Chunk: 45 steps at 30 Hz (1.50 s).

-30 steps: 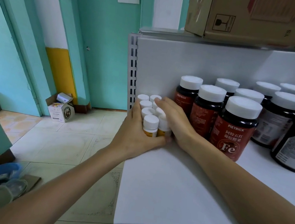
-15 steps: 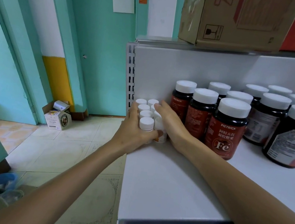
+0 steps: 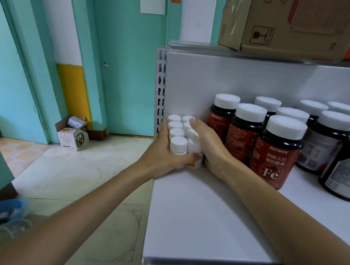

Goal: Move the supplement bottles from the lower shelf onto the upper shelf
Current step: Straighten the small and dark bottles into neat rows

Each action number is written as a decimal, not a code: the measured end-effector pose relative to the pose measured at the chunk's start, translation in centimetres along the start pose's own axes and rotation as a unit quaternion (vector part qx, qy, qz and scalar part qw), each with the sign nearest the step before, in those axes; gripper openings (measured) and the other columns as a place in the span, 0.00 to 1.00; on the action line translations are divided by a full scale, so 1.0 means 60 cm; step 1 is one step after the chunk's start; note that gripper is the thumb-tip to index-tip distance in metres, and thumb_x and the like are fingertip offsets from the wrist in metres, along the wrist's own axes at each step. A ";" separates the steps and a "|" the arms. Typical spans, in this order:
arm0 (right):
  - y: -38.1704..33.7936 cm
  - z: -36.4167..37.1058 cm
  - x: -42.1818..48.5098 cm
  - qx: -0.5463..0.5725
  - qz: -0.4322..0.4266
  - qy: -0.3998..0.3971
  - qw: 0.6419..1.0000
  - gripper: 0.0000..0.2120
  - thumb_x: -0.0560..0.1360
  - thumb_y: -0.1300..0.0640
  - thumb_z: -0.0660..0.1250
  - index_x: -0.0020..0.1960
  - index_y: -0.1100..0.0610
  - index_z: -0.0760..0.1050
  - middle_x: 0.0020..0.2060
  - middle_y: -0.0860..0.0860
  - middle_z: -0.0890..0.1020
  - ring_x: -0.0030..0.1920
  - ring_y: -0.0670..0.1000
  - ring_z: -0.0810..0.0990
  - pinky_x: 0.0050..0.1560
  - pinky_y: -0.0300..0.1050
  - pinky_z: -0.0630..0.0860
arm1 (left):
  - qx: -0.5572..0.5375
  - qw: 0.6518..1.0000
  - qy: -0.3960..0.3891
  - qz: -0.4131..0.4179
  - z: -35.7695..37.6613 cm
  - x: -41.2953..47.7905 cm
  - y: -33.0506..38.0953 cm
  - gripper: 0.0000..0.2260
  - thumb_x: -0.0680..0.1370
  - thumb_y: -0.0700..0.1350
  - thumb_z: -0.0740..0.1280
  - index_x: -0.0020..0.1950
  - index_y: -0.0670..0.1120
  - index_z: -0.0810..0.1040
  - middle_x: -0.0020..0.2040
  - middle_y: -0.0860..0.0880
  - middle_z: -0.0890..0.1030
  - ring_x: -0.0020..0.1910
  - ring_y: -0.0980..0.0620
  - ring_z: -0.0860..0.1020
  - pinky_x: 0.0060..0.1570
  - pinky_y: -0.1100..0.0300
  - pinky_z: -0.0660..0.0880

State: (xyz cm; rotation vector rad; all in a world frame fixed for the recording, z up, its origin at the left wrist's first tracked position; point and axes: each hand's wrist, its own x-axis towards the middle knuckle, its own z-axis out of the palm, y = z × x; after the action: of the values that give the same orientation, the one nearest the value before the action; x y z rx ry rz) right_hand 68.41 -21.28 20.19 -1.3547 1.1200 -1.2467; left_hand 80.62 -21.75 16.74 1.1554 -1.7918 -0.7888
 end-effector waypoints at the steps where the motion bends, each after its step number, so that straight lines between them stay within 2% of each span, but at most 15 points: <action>1: -0.001 -0.001 -0.001 -0.002 0.002 0.006 1.000 0.09 0.80 0.53 0.56 0.53 0.53 0.74 0.57 0.57 0.80 0.59 0.56 0.78 0.65 0.56 0.71 | 0.010 1.000 0.010 -0.004 0.000 -0.001 0.002 0.46 0.54 0.64 0.75 0.67 0.53 0.61 0.61 0.52 0.75 0.60 0.52 0.76 0.58 0.47 0.75; 5: -0.003 -0.007 -0.001 0.021 0.015 0.011 1.000 0.10 0.79 0.49 0.58 0.48 0.52 0.76 0.53 0.55 0.82 0.56 0.55 0.80 0.64 0.52 0.72 | 0.056 0.998 0.025 0.010 0.001 -0.006 0.004 0.44 0.54 0.68 0.75 0.65 0.55 0.65 0.58 0.54 0.77 0.57 0.53 0.78 0.55 0.47 0.76; 11: -0.012 -0.001 -0.015 -0.036 0.001 0.023 0.999 0.18 0.74 0.43 0.59 0.56 0.52 0.76 0.56 0.54 0.81 0.57 0.54 0.79 0.66 0.55 0.70 | 0.051 0.999 0.013 0.010 0.002 -0.014 0.013 0.40 0.55 0.62 0.77 0.63 0.57 0.68 0.58 0.57 0.77 0.56 0.57 0.77 0.56 0.51 0.76; 13: -0.018 -0.005 -0.023 -0.069 -0.024 0.027 0.997 0.17 0.78 0.44 0.57 0.60 0.53 0.74 0.58 0.50 0.78 0.57 0.48 0.76 0.66 0.45 0.66 | 0.052 0.999 0.009 -0.003 -0.002 -0.019 0.017 0.44 0.53 0.66 0.77 0.65 0.57 0.65 0.60 0.56 0.76 0.57 0.56 0.77 0.56 0.51 0.76; 15: -0.021 -0.011 -0.038 -0.097 -0.049 0.040 0.993 0.18 0.81 0.50 0.55 0.65 0.59 0.70 0.54 0.47 0.74 0.54 0.44 0.71 0.56 0.34 0.63 | 0.058 0.998 0.009 -0.013 -0.011 -0.031 0.031 0.46 0.53 0.66 0.76 0.67 0.55 0.63 0.62 0.55 0.74 0.61 0.55 0.74 0.57 0.57 0.74; 16: -0.023 -0.011 -0.043 -0.119 -0.078 0.052 0.988 0.17 0.81 0.51 0.55 0.64 0.61 0.70 0.53 0.48 0.74 0.53 0.46 0.71 0.52 0.35 0.63 | 0.065 0.998 0.013 -0.010 -0.016 -0.038 0.038 0.46 0.55 0.65 0.75 0.68 0.54 0.61 0.64 0.54 0.72 0.64 0.54 0.71 0.58 0.63 0.69; 18: -0.027 -0.008 -0.053 -0.182 -0.158 0.070 0.968 0.13 0.81 0.52 0.55 0.59 0.59 0.71 0.54 0.51 0.74 0.55 0.50 0.72 0.55 0.40 0.64 | 0.083 0.996 0.022 -0.002 -0.027 -0.050 0.054 0.47 0.64 0.59 0.76 0.74 0.48 0.54 0.71 0.49 0.64 0.70 0.53 0.62 0.59 0.67 0.58; 20: -0.040 -0.005 -0.063 -0.247 -0.216 0.068 0.942 0.15 0.81 0.53 0.55 0.66 0.57 0.69 0.61 0.55 0.74 0.63 0.51 0.70 0.60 0.38 0.61 | 0.097 0.994 0.051 0.018 -0.033 -0.062 0.077 0.43 0.70 0.54 0.72 0.76 0.46 0.50 0.75 0.49 0.58 0.71 0.55 0.57 0.58 0.68 0.53; 23: -0.068 -0.019 -0.081 -0.282 -0.280 0.066 0.915 0.20 0.82 0.55 0.55 0.72 0.60 0.65 0.70 0.54 0.69 0.70 0.50 0.65 0.60 0.29 0.55 | 0.134 0.979 0.133 0.081 -0.027 -0.070 0.118 0.41 0.70 0.53 0.72 0.76 0.47 0.53 0.68 0.58 0.61 0.67 0.61 0.58 0.57 0.74 0.53; 26: -0.094 -0.061 -0.101 -0.293 -0.369 0.119 0.874 0.17 0.79 0.59 0.60 0.66 0.62 0.72 0.66 0.55 0.74 0.67 0.52 0.70 0.64 0.34 0.60 | 0.149 0.964 0.183 0.120 0.007 -0.067 0.154 0.41 0.69 0.53 0.73 0.75 0.44 0.55 0.73 0.51 0.62 0.72 0.54 0.60 0.63 0.70 0.56; 30: -0.090 -0.166 -0.121 -0.280 -0.400 0.258 0.834 0.13 0.72 0.64 0.60 0.55 0.63 0.75 0.53 0.56 0.78 0.56 0.53 0.75 0.56 0.34 0.67 | 0.157 0.970 0.146 0.113 0.090 -0.071 0.197 0.41 0.70 0.55 0.72 0.75 0.44 0.55 0.74 0.47 0.61 0.73 0.51 0.59 0.68 0.63 0.55; 33: -0.063 -0.231 -0.138 -0.230 -0.299 0.305 0.874 0.08 0.76 0.61 0.59 0.52 0.61 0.73 0.48 0.52 0.75 0.51 0.52 0.74 0.50 0.38 0.67 | 0.128 0.981 0.122 0.075 0.141 -0.066 0.211 0.44 0.63 0.65 0.72 0.72 0.47 0.62 0.68 0.47 0.69 0.68 0.49 0.66 0.68 0.52 0.65; 36: -0.039 -0.255 -0.142 -0.228 -0.211 0.230 0.922 0.06 0.79 0.58 0.58 0.50 0.58 0.72 0.50 0.54 0.75 0.48 0.48 0.72 0.47 0.35 0.63 | 0.087 0.986 0.133 0.047 0.172 -0.056 0.207 0.49 0.53 0.75 0.69 0.67 0.51 0.65 0.63 0.50 0.73 0.64 0.50 0.72 0.62 0.47 0.71; 42: -0.040 -0.257 -0.147 -0.224 -0.223 0.137 0.939 0.09 0.77 0.57 0.65 0.54 0.61 0.75 0.52 0.51 0.72 0.44 0.43 0.75 0.51 0.34 0.73 | 0.033 0.988 0.151 0.005 0.201 -0.051 0.188 0.48 0.51 0.73 0.72 0.66 0.55 0.64 0.62 0.51 0.75 0.62 0.52 0.74 0.61 0.47 0.72; 45: -0.034 -0.267 -0.149 -0.223 -0.237 0.175 0.929 0.12 0.76 0.57 0.66 0.57 0.60 0.72 0.54 0.51 0.71 0.51 0.48 0.75 0.57 0.41 0.72 | -0.049 0.985 0.166 -0.004 0.201 -0.049 0.197 0.42 0.58 0.71 0.71 0.66 0.52 0.66 0.62 0.51 0.75 0.62 0.55 0.74 0.63 0.49 0.71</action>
State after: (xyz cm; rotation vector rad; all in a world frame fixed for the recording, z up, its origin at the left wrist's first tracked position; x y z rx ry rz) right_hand 51.92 -13.11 21.55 -1.8719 1.4374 -1.7012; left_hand 65.88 -13.81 20.34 1.1549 -1.4579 -0.6393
